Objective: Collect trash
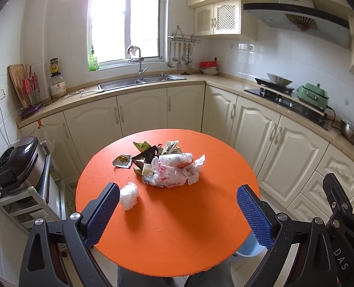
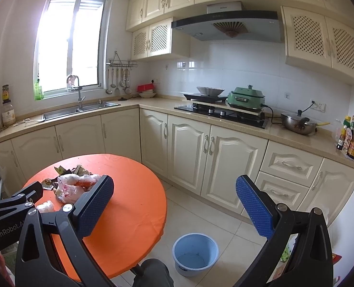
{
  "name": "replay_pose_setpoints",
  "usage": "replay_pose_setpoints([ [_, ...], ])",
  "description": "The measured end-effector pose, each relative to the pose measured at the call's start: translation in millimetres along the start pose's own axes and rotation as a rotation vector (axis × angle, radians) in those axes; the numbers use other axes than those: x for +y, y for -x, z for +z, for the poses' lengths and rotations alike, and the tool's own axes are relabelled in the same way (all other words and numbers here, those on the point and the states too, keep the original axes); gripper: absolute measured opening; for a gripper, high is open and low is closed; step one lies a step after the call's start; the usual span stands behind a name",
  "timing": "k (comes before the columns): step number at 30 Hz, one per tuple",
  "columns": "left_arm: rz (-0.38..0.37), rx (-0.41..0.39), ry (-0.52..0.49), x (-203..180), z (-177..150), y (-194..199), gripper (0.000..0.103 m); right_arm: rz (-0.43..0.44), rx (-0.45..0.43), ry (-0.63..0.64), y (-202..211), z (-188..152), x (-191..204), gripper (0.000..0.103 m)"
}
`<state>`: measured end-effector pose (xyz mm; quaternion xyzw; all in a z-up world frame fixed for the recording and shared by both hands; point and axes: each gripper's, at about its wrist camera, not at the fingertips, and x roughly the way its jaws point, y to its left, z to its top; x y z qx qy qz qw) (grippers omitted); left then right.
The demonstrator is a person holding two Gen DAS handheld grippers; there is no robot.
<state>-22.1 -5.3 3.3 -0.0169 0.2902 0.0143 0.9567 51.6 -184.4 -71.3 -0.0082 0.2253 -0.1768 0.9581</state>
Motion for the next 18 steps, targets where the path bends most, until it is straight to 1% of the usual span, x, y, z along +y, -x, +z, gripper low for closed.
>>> replay_pose_setpoints([
  [18,-0.005,-0.035,-0.012,-4.1,-3.1,11.0,0.097,-0.01,-0.027,-0.007,12.6,1.5,-12.6,0.103],
])
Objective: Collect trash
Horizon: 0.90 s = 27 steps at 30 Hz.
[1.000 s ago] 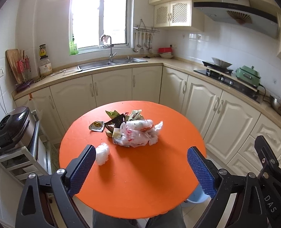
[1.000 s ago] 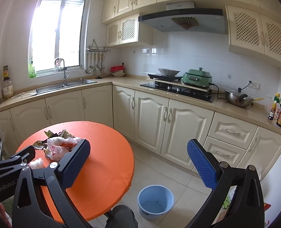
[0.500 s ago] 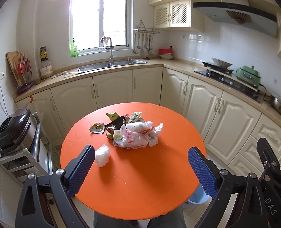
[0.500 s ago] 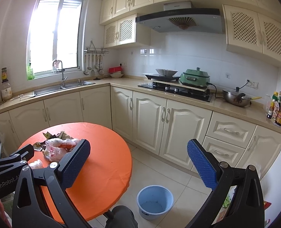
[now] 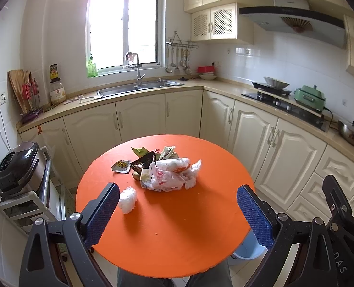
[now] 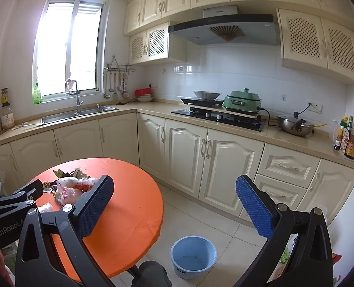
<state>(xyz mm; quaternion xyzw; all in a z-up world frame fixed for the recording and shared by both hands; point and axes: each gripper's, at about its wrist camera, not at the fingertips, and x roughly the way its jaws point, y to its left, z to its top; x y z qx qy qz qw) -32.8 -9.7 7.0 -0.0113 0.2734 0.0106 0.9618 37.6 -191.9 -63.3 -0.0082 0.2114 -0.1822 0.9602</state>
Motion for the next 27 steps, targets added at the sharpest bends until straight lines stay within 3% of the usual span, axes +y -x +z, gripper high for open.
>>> replay_pose_setpoints([
  [27,-0.018,-0.022,-0.007,-4.1,-3.7,9.3,0.1,-0.014,-0.018,-0.012,9.0,2.0,-5.9,0.103],
])
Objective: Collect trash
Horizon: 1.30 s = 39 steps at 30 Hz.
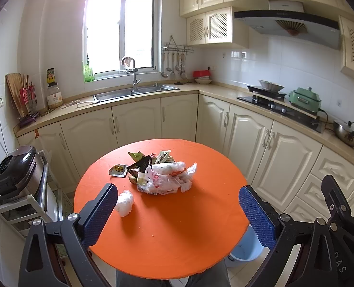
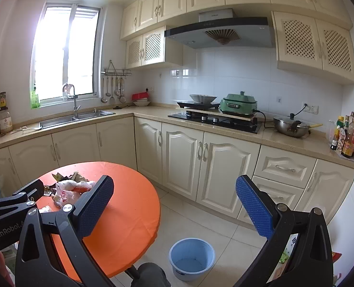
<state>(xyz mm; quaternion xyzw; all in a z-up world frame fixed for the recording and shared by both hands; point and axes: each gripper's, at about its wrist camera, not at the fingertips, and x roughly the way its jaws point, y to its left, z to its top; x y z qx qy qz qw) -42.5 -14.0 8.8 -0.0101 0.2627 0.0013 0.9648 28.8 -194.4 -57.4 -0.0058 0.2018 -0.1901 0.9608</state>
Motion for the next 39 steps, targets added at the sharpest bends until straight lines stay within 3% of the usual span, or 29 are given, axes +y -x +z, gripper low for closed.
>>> replay_pose_setpoints([
  [17,0.076,0.113,0.037,18.8,22.7,-66.1,0.1,0.077,0.11,0.052,-55.3,-2.5,34.6,0.103],
  [27,0.142,0.253,0.057,30.8,33.3,-139.2,0.1,0.141,0.245,0.105,-118.9,-15.4,70.3,0.103],
  [39,0.24,0.398,0.189,108.7,38.0,-221.4,0.1,0.326,0.443,0.165,-195.9,-39.7,154.1,0.103],
])
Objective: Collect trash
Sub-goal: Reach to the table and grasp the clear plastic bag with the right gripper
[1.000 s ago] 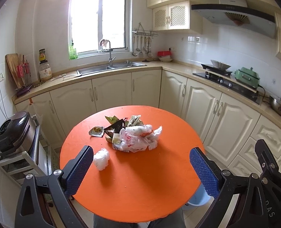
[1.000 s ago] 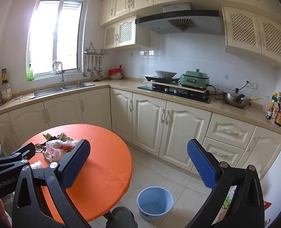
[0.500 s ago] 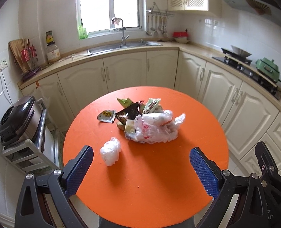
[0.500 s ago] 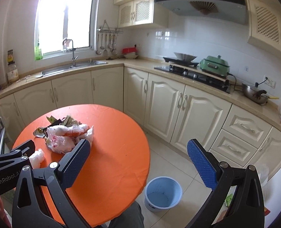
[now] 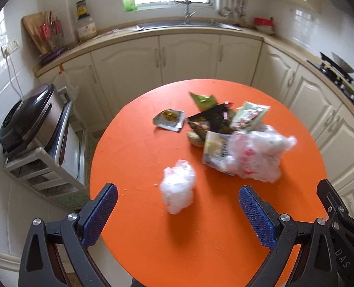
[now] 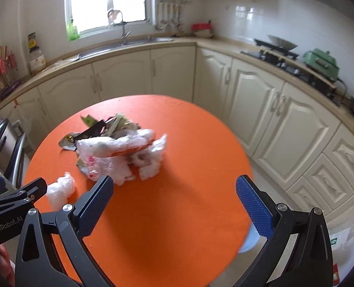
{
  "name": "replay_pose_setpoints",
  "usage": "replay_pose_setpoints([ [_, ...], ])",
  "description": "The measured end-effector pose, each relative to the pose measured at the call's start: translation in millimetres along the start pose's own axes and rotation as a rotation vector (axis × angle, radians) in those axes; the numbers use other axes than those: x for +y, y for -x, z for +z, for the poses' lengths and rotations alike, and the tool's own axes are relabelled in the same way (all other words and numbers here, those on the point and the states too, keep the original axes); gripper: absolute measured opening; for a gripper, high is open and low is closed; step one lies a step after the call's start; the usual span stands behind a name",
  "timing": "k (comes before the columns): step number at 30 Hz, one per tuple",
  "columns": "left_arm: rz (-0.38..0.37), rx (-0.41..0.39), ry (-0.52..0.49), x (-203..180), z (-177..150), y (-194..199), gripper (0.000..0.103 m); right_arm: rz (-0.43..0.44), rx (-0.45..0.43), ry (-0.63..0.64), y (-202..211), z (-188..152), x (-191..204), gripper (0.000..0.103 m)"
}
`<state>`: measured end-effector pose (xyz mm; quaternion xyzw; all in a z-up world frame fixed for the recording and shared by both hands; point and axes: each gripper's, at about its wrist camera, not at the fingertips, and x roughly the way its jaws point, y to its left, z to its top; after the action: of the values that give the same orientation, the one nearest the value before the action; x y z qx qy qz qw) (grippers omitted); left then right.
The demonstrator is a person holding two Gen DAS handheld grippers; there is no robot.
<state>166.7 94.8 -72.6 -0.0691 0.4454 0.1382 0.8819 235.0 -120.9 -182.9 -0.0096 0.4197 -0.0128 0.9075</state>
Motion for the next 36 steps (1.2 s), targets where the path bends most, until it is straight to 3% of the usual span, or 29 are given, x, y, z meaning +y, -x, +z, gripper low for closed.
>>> replay_pose_setpoints([
  [9,-0.002,0.076,0.088,47.4,13.0,-69.3,0.1,0.18,0.199,0.028,-87.7,6.4,54.2,0.103],
  [13,-0.017,0.118,0.123,61.7,15.7,-98.7,0.1,0.216,0.234,-0.006,-107.5,9.6,61.8,0.102],
  [14,-0.022,0.129,0.132,65.1,16.4,-106.0,0.1,0.222,0.235,-0.019,-112.4,10.8,63.0,0.098],
  [18,-0.048,0.148,0.148,71.1,19.6,-123.8,0.1,0.298,0.255,-0.063,-125.0,10.9,65.8,0.061],
  [21,-0.065,0.153,0.149,69.6,20.4,-127.4,0.1,0.335,0.251,-0.051,-120.8,11.3,70.3,0.043],
  [27,-0.113,0.163,0.113,55.8,16.7,-129.7,0.1,0.349,0.225,-0.027,-101.0,7.5,64.9,0.027],
  [36,-0.158,0.27,0.102,36.3,5.5,-160.7,0.096,0.318,0.222,-0.027,-71.2,-3.4,42.1,0.024],
])
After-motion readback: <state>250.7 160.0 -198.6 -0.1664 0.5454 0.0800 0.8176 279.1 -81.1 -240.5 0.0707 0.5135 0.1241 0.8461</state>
